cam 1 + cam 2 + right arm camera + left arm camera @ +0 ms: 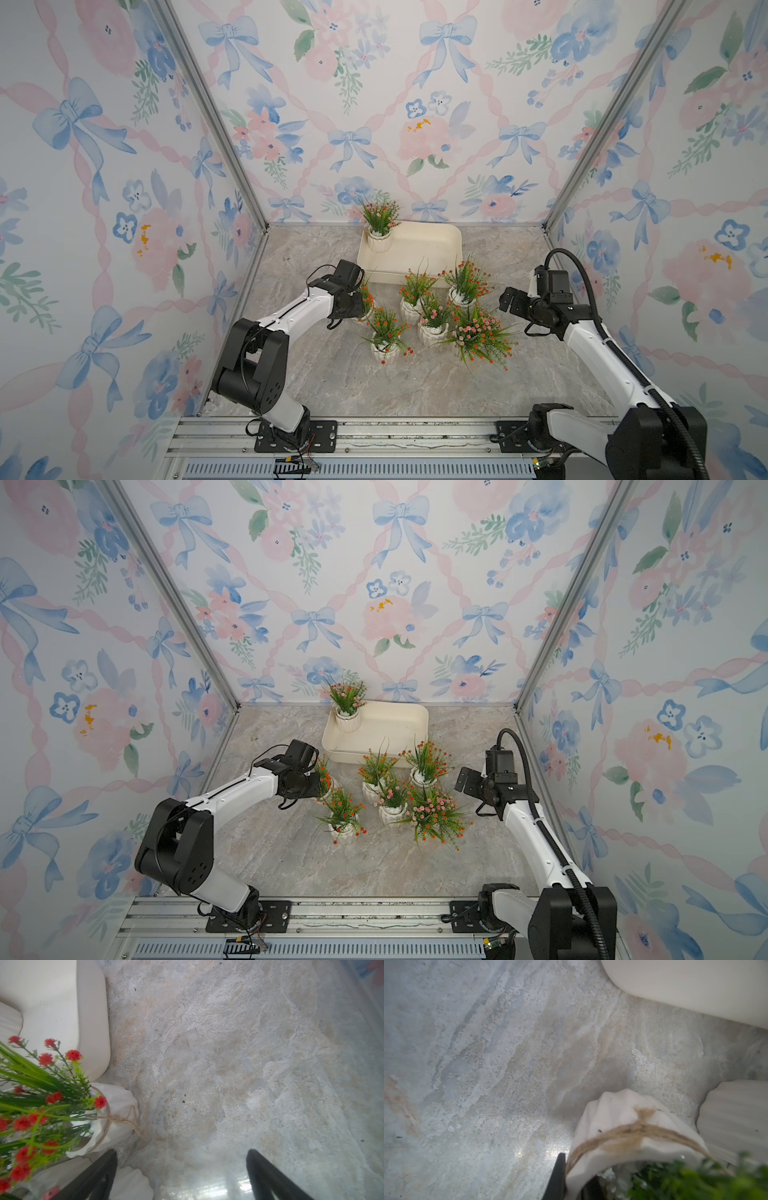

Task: Put the potted gypsophila into the storage box
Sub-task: Pick up the baby's breath potted plant from the center of the board.

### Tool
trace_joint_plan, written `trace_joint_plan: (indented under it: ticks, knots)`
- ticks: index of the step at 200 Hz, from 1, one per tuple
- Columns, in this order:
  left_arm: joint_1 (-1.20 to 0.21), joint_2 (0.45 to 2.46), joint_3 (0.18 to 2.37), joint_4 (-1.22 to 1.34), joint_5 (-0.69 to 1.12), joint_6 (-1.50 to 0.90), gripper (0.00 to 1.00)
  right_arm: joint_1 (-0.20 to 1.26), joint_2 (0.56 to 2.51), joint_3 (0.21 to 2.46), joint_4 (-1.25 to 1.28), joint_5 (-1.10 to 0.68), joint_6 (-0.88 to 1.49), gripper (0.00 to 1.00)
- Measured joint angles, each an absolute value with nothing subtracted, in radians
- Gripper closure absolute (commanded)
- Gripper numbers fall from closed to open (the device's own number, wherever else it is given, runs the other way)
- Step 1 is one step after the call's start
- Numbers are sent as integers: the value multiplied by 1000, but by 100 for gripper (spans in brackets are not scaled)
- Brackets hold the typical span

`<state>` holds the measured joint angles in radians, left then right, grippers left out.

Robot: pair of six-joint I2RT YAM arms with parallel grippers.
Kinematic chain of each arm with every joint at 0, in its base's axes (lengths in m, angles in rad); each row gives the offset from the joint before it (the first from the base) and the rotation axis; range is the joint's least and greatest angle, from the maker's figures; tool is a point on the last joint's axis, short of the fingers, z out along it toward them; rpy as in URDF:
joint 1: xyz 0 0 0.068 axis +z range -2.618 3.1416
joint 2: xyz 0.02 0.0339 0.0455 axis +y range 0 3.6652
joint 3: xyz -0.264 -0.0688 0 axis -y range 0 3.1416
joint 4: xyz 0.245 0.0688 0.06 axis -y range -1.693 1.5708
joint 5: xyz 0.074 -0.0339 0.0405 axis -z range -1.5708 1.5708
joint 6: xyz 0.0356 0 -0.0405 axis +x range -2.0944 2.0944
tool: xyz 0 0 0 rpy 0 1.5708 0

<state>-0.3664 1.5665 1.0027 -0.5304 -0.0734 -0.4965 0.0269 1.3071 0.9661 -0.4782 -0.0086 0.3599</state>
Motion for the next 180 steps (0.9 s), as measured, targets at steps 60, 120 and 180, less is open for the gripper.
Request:
trace_joint_plan:
  ticks: [60, 120, 180]
  knots:
    - [-366, 1567, 1036, -595, -90, -478, 100, 27, 1307, 966, -478, -9, 360, 2]
    - [-366, 1566, 1153, -654, -125, -442, 100, 27, 1308, 966, -479, -17, 360, 2]
    - [-366, 1580, 1330, -691, -170, -393, 100, 27, 1311, 966, -480, -23, 360, 2]
